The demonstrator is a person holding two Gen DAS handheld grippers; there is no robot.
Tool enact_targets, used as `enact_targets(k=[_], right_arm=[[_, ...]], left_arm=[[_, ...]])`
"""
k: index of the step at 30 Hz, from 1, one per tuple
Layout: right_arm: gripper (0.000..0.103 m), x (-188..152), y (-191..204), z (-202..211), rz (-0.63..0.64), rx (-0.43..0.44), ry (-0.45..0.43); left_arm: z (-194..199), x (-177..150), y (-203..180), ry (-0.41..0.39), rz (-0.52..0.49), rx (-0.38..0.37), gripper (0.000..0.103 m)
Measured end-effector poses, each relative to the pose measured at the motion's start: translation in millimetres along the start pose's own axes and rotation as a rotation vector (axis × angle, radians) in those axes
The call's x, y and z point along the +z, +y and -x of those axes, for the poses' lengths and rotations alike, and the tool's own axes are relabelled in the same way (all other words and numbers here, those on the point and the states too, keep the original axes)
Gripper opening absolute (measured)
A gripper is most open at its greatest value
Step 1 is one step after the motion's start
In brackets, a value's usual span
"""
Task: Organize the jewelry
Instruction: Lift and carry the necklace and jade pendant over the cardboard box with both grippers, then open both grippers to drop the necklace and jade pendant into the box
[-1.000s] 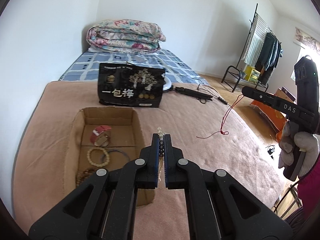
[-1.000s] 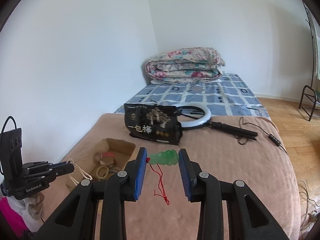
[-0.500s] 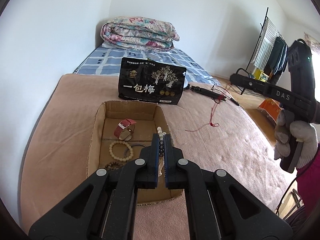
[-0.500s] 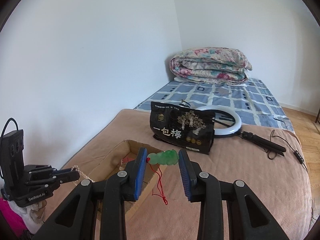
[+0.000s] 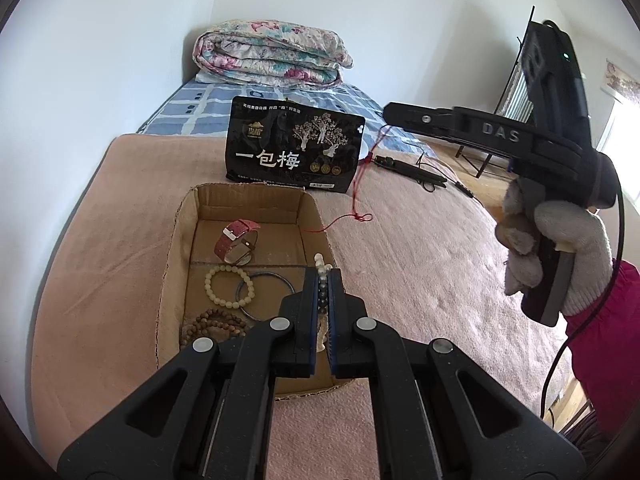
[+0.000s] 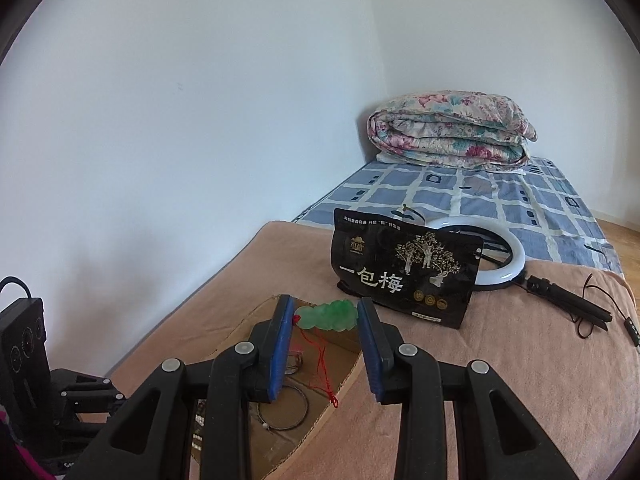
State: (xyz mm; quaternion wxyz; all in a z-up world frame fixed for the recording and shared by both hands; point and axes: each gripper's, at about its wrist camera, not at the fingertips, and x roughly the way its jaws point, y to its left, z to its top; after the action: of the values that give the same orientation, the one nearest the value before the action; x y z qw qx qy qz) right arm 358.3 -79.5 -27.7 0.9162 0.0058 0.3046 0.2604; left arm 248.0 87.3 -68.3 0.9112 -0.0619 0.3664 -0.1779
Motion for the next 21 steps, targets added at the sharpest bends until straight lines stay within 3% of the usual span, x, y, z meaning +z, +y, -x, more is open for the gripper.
enact_targets(k=[16, 20, 21], right_arm=[[0.033, -26.6, -5.3, -64.8, -0.057, 0.032, 0.118], [0.036, -30.0, -3.5, -68.6, -0.061, 0.026, 0.136], [0.041, -30.5, -2.9, -69.1, -0.061, 0.022, 0.137]], left_arm=[[-16.4, -10.4, -1.8, 0.065, -0.009, 0.011, 0.002], [-18.1, -11.0, -0.1, 0.078, -0.004, 0.026, 0.002], [-18.4, -11.1, 1.0, 0.082, 0.001, 0.029, 0.002]])
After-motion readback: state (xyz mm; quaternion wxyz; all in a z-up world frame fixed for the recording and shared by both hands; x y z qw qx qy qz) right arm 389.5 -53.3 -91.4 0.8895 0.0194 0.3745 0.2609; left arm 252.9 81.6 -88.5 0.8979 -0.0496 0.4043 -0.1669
